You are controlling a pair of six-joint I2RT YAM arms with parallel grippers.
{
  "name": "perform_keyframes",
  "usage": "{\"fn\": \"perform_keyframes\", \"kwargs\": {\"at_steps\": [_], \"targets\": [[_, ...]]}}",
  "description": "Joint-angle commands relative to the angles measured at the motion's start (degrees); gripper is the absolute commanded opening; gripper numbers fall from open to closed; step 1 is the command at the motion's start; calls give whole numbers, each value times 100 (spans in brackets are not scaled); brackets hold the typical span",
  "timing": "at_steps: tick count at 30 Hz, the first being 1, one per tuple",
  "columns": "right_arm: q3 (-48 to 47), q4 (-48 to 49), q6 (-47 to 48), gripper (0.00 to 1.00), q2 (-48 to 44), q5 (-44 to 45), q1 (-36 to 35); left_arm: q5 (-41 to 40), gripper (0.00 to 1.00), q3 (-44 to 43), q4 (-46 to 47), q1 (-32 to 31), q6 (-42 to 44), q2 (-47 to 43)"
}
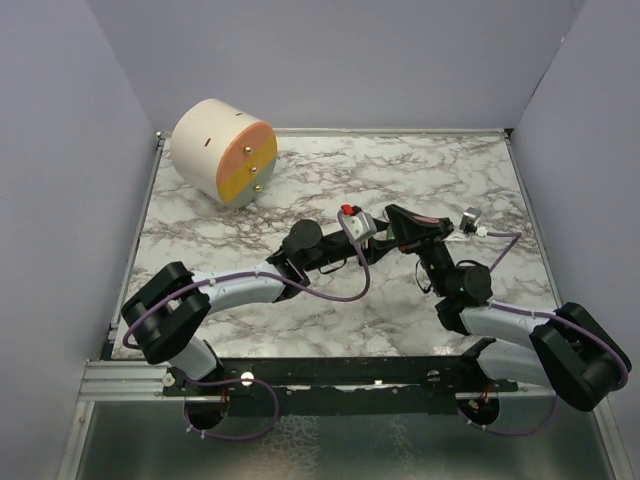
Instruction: Put the keys on the keyring
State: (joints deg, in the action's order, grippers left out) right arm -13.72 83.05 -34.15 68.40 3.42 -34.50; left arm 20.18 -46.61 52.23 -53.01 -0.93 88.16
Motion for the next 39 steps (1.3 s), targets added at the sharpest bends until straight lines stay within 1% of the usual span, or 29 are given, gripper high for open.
{"fn": "perform_keyframes", "kwargs": {"at_steps": [1, 9, 13, 18, 20, 24, 26, 34, 39], "targets": [[-90, 1490, 78, 1, -73, -122, -30, -128, 44, 107, 288, -22, 27, -247], [72, 1832, 230, 1, -218, -106, -30, -663, 45, 687, 288, -12, 188, -820], [108, 1845, 274, 1, -315, -159, -30, -923, 45, 915, 288, -10, 232, -1128], [173, 1852, 301, 1, -506, -293, -30, -1562, 50, 1041, 323, 54, 95, -1417], [176, 1843, 308, 1, -582, -354, -30, -1434, 51, 970, 315, 171, -29, -1441], [155, 1651, 291, 1, -714, -416, -28, -829, 50, 634, 252, 377, -404, -1301], [163, 1581, 280, 1, -750, -430, -26, -652, 50, 422, 105, 389, -493, -1166], [244, 1495, 232, 1, -875, -457, -30, -96, 50, 69, 60, 389, -812, -930], [260, 1451, 251, 1, -962, -456, -30, 47, 48, 10, 60, 392, -902, -811]]}}
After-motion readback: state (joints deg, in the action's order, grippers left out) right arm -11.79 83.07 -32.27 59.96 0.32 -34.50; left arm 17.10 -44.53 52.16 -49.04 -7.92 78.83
